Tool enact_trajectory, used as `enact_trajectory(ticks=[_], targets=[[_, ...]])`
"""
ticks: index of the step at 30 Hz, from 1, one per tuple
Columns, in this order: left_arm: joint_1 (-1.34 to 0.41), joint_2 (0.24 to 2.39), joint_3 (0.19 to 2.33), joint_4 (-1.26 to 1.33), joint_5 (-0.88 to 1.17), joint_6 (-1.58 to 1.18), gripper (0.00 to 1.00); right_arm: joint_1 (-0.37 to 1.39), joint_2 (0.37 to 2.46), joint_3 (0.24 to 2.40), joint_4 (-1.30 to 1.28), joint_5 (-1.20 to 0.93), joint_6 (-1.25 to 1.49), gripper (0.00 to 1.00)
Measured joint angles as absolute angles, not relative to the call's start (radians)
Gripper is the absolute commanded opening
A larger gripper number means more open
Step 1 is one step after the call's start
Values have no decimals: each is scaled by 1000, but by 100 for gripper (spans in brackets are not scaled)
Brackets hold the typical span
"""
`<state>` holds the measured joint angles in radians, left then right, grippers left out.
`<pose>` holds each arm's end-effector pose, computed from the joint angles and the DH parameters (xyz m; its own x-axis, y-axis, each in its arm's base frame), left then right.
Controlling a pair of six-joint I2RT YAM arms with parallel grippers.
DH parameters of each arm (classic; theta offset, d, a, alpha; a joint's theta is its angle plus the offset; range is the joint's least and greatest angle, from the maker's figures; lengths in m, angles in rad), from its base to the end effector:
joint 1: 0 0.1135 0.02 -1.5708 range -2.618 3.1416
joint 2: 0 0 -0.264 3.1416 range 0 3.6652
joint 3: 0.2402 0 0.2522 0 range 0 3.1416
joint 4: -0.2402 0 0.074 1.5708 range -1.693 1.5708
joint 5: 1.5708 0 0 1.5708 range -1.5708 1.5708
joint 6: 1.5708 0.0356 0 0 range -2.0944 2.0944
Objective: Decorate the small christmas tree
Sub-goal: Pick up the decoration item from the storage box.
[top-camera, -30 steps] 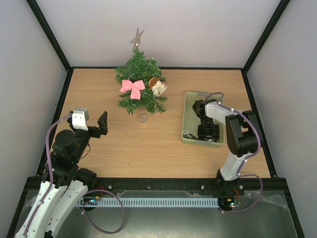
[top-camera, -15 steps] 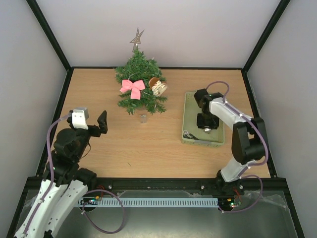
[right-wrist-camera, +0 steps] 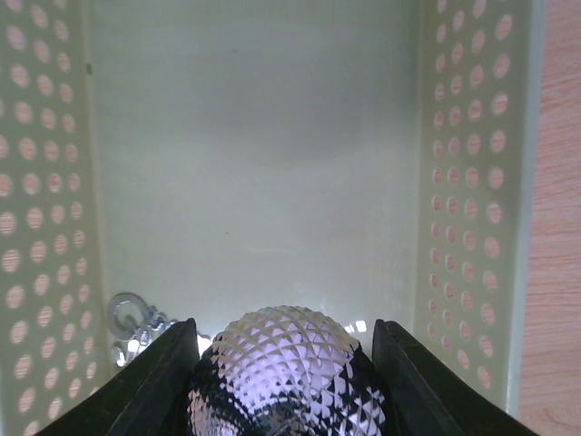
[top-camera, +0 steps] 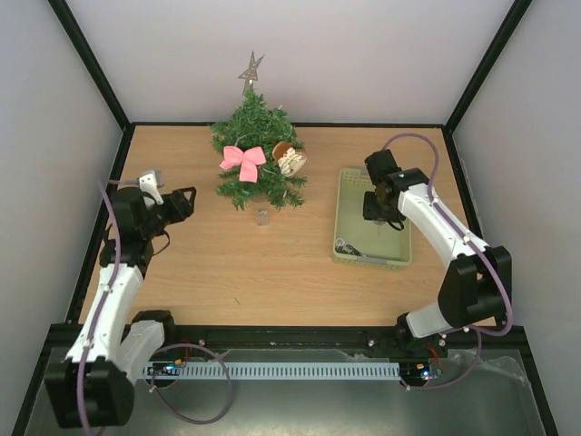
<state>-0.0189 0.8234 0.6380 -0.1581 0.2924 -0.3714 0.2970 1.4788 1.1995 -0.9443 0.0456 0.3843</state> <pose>0.1939 -0.0139 0.2845 -0.4188 -0.3397 -0.8422 0.1475 0.8896 -0.4322 0.2730 0.0819 0.2635 -0.9376 0.1047 -0.3315 0.0798 0.9929 0.0878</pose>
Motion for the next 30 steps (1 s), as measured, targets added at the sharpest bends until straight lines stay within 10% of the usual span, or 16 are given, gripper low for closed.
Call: enact_trajectory(ticks=[13, 30], targets=[[108, 1096, 526, 371, 793, -739, 62, 321, 1355, 1200, -842, -67, 347, 40], [20, 1224, 526, 490, 788, -765, 41, 328, 1291, 1179, -795, -132, 324, 39]])
